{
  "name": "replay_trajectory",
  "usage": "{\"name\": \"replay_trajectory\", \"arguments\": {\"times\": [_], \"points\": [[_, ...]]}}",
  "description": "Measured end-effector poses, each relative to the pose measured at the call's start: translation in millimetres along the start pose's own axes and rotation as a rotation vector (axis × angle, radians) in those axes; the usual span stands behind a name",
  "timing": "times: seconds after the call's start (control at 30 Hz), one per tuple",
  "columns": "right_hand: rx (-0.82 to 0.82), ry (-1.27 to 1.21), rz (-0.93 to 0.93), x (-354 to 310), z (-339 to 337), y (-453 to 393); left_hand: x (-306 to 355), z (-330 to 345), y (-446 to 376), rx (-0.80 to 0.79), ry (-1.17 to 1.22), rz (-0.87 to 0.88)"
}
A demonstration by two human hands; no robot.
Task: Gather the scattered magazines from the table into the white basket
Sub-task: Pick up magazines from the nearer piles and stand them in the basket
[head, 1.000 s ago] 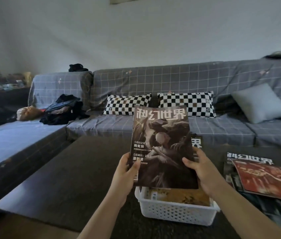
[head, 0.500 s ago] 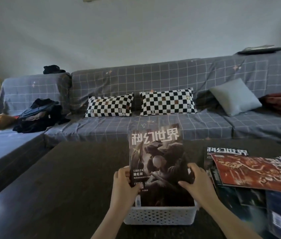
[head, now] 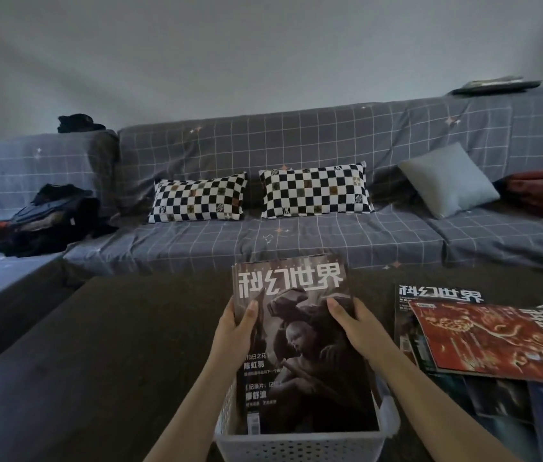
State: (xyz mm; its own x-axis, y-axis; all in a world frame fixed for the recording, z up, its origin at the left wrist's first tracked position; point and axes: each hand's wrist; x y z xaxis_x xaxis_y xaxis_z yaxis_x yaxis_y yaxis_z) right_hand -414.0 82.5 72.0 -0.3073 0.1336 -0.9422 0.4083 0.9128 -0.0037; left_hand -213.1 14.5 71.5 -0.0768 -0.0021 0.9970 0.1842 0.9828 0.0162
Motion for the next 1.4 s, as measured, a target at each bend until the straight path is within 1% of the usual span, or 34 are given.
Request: {"name": "replay_trajectory", "arguments": {"times": [0.1,0.27,0.4,0.53,0.63,0.73,0.83,0.93,1.0,1.1,1.27,1.33,1.4], "points": [[0.008,-0.117,-0.051,1,2,4,-1,-2,5,-0.031,0.168,0.052],[-0.001,-0.252,-0.201,-14,-5,19,12,-12,17,-0.086,0.243,0.211],[-0.028,-0.322,-0.283,-21,-12,24,24,-17,21,-0.094,0.213,0.283],[-0.066,-0.244,-0.303,-10,-17,30,18,-19,25,-0.106,0.081,0.323],[-0.080,-0.229,-0.302,-9,-16,33,19,-23,29,-0.156,0.169,0.292],[-0.035,-0.286,-0.288,-11,-16,33,21,-24,27,-0.226,0.263,0.336],[-0.049,-0.304,-0.256,-11,-15,35,21,-21,22,-0.240,0.361,0.236],[-0.033,-0.354,-0.207,-1,-10,35,22,-20,16,-0.281,0.387,0.145],[-0.003,-0.385,-0.193,5,-5,35,21,-19,12,-0.312,0.392,0.123],[0.001,-0.392,-0.193,7,3,32,15,-15,7,-0.271,0.428,0.111],[-0.001,-0.393,-0.256,2,1,22,9,-12,5,-0.219,0.494,0.127],[-0.017,-0.362,-0.273,-3,-3,17,10,-12,1,-0.209,0.485,0.150],[-0.047,-0.307,-0.265,-1,-7,15,11,-13,-2,-0.235,0.445,0.166]]}}
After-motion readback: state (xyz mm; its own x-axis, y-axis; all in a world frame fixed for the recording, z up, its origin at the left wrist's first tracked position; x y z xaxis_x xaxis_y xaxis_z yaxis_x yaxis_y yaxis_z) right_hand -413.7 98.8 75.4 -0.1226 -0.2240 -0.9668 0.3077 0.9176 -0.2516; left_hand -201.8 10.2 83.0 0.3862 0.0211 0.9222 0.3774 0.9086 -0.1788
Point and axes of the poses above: each hand's wrist, its own y-axis away from the middle knuckle, its own z-axis out of the palm, x = y × z, and after that the axes turned 3 degrees about y, right-handed
